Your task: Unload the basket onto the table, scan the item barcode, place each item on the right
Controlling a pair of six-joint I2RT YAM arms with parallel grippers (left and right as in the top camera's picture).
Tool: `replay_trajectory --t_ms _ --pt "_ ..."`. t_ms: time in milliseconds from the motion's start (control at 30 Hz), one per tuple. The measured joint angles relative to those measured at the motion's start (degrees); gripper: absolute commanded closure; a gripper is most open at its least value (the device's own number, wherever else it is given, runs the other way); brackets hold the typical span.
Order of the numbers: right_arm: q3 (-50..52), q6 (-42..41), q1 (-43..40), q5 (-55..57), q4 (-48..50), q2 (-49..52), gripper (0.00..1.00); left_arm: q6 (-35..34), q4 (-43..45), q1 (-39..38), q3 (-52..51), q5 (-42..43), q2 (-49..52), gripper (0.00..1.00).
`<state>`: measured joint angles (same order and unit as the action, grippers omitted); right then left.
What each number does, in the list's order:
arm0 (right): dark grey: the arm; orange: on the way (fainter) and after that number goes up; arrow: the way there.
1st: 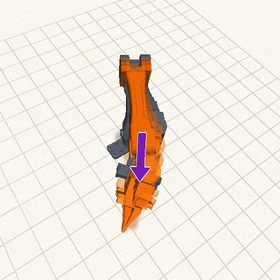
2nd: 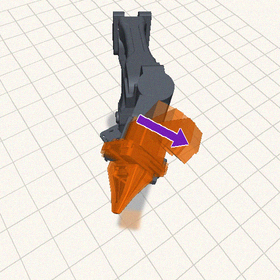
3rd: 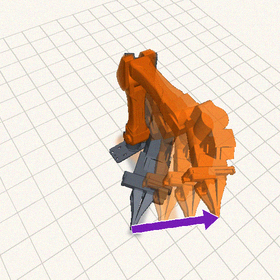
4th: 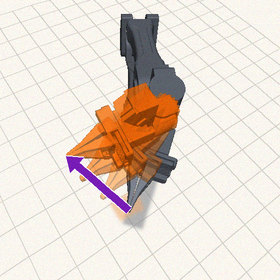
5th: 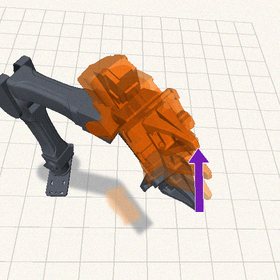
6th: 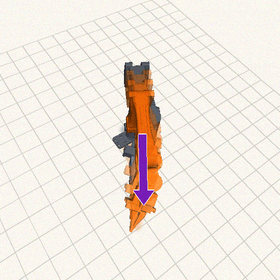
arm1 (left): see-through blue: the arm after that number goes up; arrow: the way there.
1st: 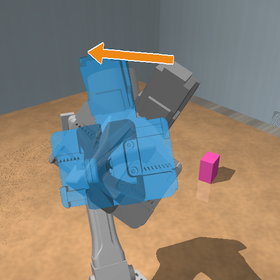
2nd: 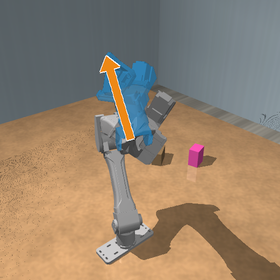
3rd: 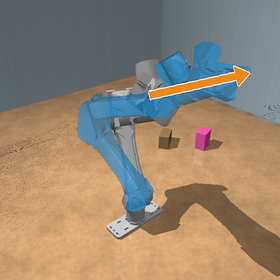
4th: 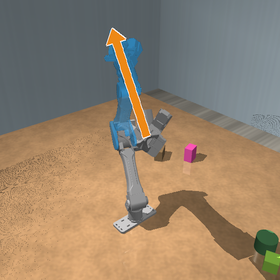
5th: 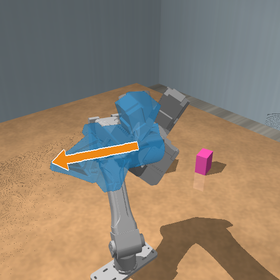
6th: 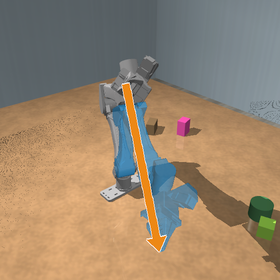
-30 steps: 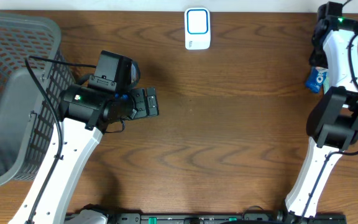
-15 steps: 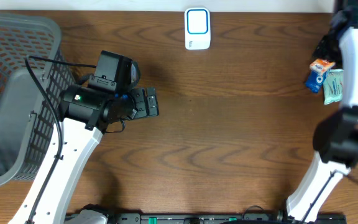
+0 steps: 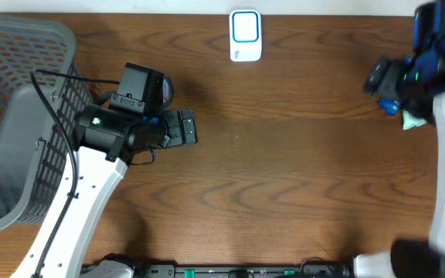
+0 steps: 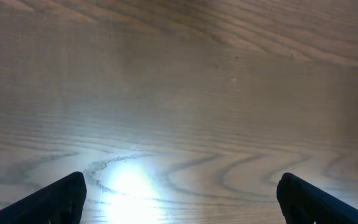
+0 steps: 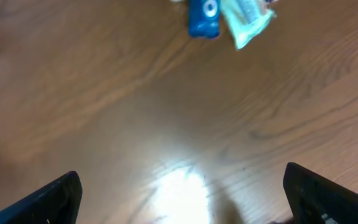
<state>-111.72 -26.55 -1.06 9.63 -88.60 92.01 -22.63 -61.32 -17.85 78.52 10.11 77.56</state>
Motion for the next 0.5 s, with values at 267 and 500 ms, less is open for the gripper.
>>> replay_trajectory --t_ms 267,500 --pt "17.25 0.5 6.84 -3.1 0.76 -21.88 0.01 0.0 -0.07 0.0 -0.04 0.02 0.0 0.02" --pt "22.32 0.5 7.3 -7.23 -3.21 -27.34 0.01 0.0 -0.02 0.0 -0.04 0.02 0.0 0.02"
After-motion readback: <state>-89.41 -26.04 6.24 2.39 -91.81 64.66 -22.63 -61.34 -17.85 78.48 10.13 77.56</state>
